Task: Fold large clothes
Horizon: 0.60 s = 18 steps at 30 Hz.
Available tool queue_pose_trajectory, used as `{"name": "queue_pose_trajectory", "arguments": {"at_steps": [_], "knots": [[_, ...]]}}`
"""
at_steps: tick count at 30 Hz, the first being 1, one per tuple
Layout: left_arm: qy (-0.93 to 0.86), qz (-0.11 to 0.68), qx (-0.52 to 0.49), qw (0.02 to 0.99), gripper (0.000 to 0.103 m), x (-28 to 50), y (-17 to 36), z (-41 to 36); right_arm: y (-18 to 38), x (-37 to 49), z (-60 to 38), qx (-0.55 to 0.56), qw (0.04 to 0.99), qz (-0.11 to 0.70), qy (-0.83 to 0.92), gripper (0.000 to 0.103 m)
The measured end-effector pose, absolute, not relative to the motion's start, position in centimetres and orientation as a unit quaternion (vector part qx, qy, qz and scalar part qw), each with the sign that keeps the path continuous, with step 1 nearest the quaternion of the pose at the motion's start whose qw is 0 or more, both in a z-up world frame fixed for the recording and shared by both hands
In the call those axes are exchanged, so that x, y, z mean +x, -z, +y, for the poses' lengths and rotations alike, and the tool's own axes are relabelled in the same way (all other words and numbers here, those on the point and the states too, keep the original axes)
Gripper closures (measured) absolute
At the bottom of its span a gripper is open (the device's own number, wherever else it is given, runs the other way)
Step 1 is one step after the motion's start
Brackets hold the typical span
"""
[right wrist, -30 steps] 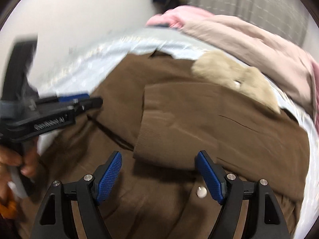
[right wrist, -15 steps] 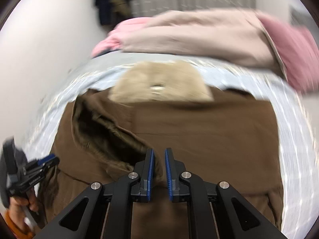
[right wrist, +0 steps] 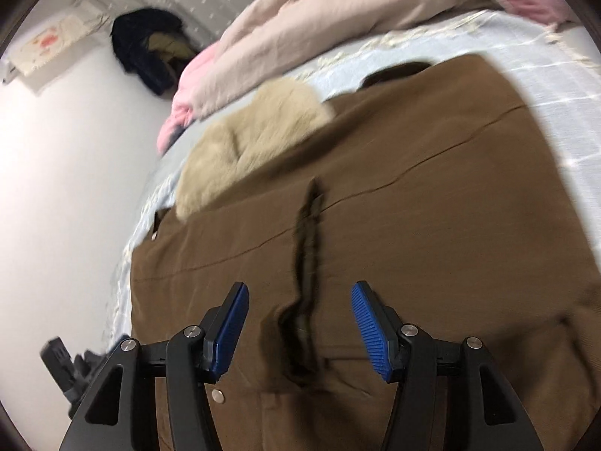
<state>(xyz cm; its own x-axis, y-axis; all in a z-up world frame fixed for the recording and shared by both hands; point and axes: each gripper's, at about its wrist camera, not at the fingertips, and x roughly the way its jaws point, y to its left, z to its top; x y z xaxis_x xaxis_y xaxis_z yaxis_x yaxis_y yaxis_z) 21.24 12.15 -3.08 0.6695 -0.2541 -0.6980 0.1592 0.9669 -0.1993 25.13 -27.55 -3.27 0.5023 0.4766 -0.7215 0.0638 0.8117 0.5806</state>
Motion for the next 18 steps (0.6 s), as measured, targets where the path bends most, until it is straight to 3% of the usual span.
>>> {"name": "queue_pose_trajectory", "arguments": {"at_steps": [2,3,4,5,10,13,18], "knots": [[0.113,0.387,-0.063,0.913,0.069,21.3,3.1,12.3,4.1,26.4,-26.4,0.268,0.823,0.487,-0.112,0.048],[0.114,0.388,-0.063,0.912,0.069,21.4,3.3,12.3,4.2,26.8,-26.0,0.263,0.828,0.483,-0.112,0.074],[0.114,0.391,-0.062,0.911,0.069,21.5,3.4,12.2,3.8,27.2,-25.4,0.251,0.832,0.480,-0.120,0.092],[0.115,0.393,-0.060,0.910,0.069,21.5,3.6,12.1,3.1,27.1,-25.0,0.243,0.838,0.474,-0.123,0.094],[0.125,0.393,-0.063,0.909,0.069,21.7,3.8,11.5,-3.1,25.4,-24.3,0.229,0.886,0.363,-0.175,0.095],[0.130,0.399,-0.067,0.905,0.069,21.6,4.3,11.1,-4.2,25.0,-25.3,0.219,0.902,0.337,-0.158,0.095],[0.113,0.415,-0.012,0.903,0.069,21.7,5.6,9.2,0.9,27.1,-25.8,0.115,0.894,0.432,-0.016,0.088]]}}
